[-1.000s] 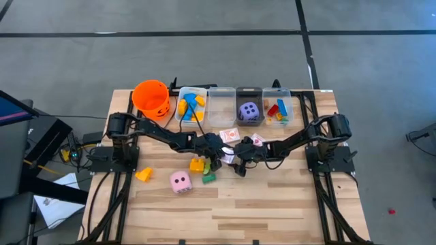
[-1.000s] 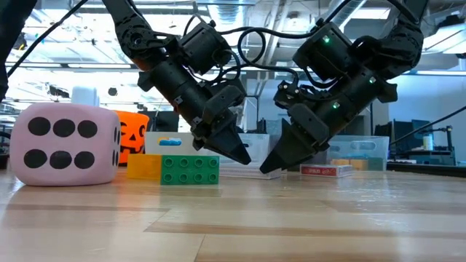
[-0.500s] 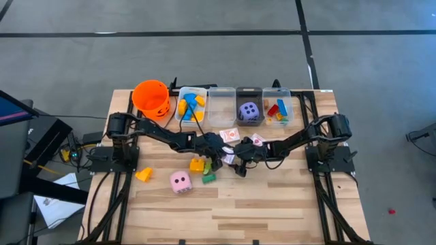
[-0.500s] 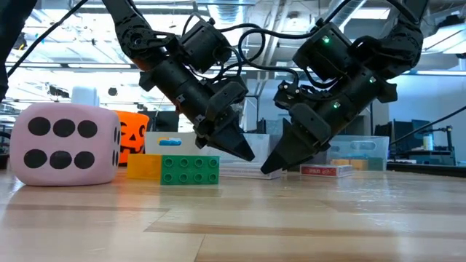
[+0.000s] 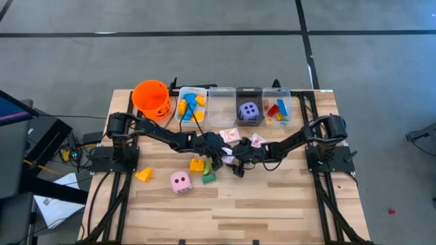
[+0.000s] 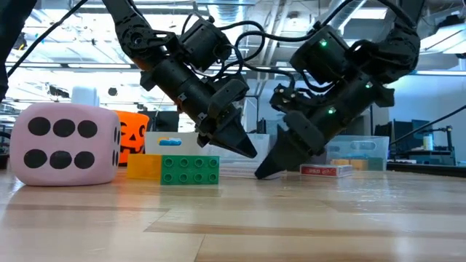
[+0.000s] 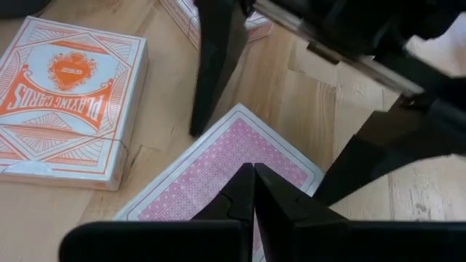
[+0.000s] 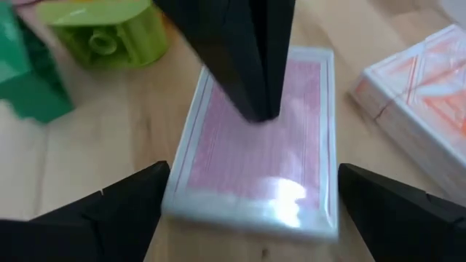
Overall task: Pick & Place Toys
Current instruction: Put the pink deck of cards into the left transparent bin
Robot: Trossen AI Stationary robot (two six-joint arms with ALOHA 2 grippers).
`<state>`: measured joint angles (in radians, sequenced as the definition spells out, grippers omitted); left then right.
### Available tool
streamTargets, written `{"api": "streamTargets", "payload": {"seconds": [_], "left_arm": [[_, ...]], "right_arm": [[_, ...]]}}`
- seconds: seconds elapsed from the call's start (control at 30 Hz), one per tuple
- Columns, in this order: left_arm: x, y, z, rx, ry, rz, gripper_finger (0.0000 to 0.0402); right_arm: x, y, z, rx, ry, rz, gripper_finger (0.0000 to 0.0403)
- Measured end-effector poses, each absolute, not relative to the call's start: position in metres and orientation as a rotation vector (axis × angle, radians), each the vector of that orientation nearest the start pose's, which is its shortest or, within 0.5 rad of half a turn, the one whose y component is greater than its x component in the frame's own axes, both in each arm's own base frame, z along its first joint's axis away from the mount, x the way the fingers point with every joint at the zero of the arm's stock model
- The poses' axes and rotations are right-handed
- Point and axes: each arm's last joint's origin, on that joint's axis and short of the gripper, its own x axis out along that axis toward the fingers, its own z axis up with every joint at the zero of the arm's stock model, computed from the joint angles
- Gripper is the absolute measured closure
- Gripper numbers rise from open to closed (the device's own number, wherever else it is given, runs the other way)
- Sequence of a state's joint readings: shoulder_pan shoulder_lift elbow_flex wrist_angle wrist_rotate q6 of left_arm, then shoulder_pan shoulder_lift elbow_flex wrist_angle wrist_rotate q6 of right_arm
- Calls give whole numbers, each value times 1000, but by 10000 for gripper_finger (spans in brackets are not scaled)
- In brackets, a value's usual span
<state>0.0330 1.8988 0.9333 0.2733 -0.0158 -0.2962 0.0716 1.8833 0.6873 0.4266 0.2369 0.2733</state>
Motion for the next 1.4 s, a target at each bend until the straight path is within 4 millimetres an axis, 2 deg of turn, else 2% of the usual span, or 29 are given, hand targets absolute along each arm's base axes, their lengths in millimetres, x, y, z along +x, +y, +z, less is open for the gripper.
{"api": "streamTargets", "payload": {"seconds": [0.1,0.27,0.4,0.57,0.73,0.87,1.0,1.2,1.27,1.4], "left_arm": [[368,13,124,-290,682,149,399],[368,13,124,-290,683,149,399],[368,13,124,-290,685,149,399],[367,17,124,-289,685,157,399],[364,22,135,-299,684,165,399],[350,25,164,-309,699,166,399],[327,28,207,-312,669,179,399],[294,29,272,-248,470,187,399],[285,28,288,-207,399,217,399],[274,26,303,-132,332,300,399]], "right_arm": [[323,18,76,126,735,-295,10],[332,21,78,121,728,-294,17],[335,20,81,127,729,-292,42],[334,19,80,132,751,-295,95],[332,19,79,145,778,-305,99],[331,20,88,153,771,-292,99],[323,20,105,158,782,-284,98],[317,10,149,181,684,-306,98],[313,6,159,185,661,-328,98],[305,-5,190,206,568,-362,98]]}}
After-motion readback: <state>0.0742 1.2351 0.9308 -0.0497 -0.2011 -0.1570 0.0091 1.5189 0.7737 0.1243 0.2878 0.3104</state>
